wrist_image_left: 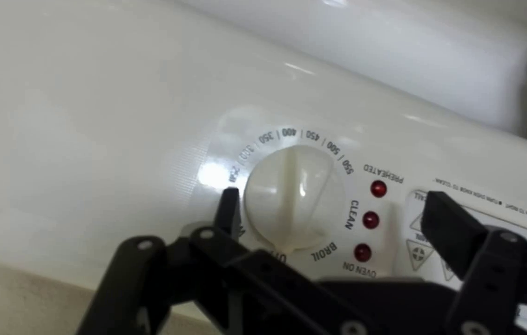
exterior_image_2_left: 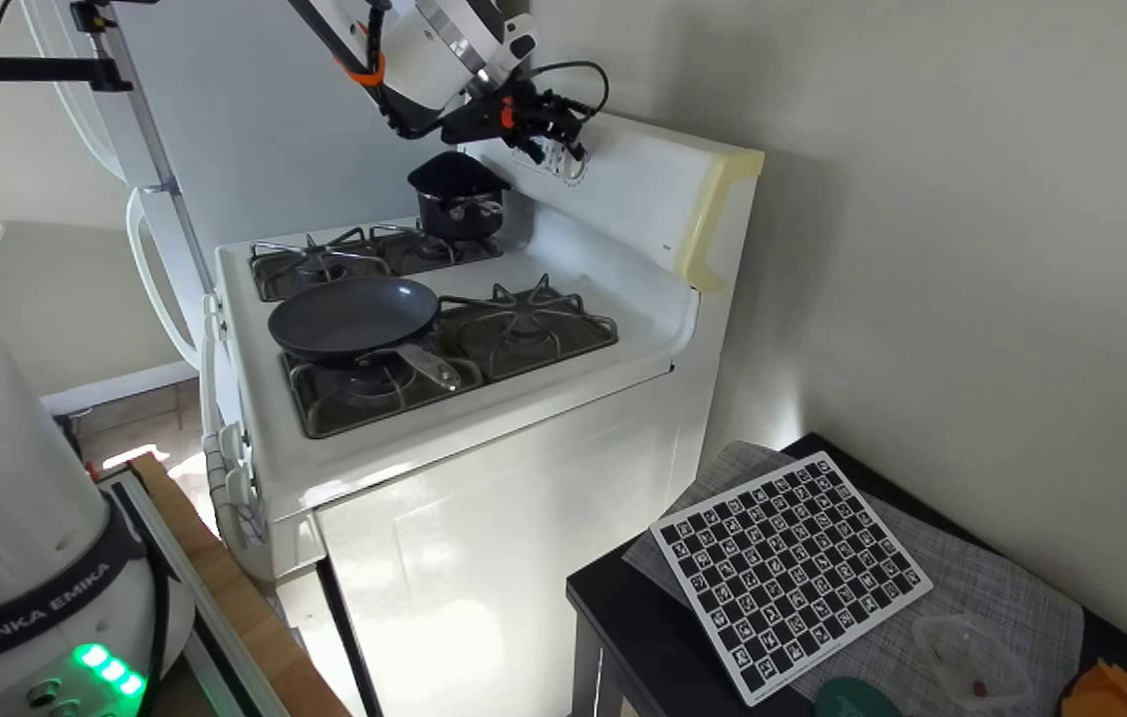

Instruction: Turn the knob to the right

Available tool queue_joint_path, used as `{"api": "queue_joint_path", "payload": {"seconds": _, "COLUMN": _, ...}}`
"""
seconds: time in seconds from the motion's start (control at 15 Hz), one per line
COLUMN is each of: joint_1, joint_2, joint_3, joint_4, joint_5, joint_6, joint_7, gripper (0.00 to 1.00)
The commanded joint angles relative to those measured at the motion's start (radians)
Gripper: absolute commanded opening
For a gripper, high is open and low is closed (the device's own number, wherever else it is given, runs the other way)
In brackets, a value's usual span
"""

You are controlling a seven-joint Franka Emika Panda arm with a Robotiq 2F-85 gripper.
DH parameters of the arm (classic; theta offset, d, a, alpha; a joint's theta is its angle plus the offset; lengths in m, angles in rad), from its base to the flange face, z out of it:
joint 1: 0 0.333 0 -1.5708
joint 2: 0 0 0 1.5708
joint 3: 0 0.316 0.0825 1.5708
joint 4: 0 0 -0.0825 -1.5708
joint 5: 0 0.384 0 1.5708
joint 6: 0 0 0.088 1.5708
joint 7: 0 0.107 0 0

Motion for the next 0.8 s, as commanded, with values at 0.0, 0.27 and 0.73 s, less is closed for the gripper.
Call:
{"api": "queue_joint_path", "payload": {"seconds": 0.0, "joint_1": 0.006, "joint_2": 0.039, "joint_3": 0.012, "joint_4": 0.03, "joint_5": 0.029, "joint_6": 0.031, "joint_7": 0.036, "gripper": 1.0}}
{"api": "queue_joint_path", "payload": {"seconds": 0.27, "joint_1": 0.01, "joint_2": 0.029, "joint_3": 0.008, "joint_4": 0.036, "joint_5": 0.024, "joint_6": 0.011, "joint_7": 0.046, "gripper": 0.58}}
{"api": "queue_joint_path", "payload": {"seconds": 0.73, "joint_1": 0.002, "joint_2": 0.025, "joint_3": 0.025, "joint_4": 0.026, "joint_5": 0.113, "joint_6": -0.003, "joint_7": 0.021, "gripper": 0.95}}
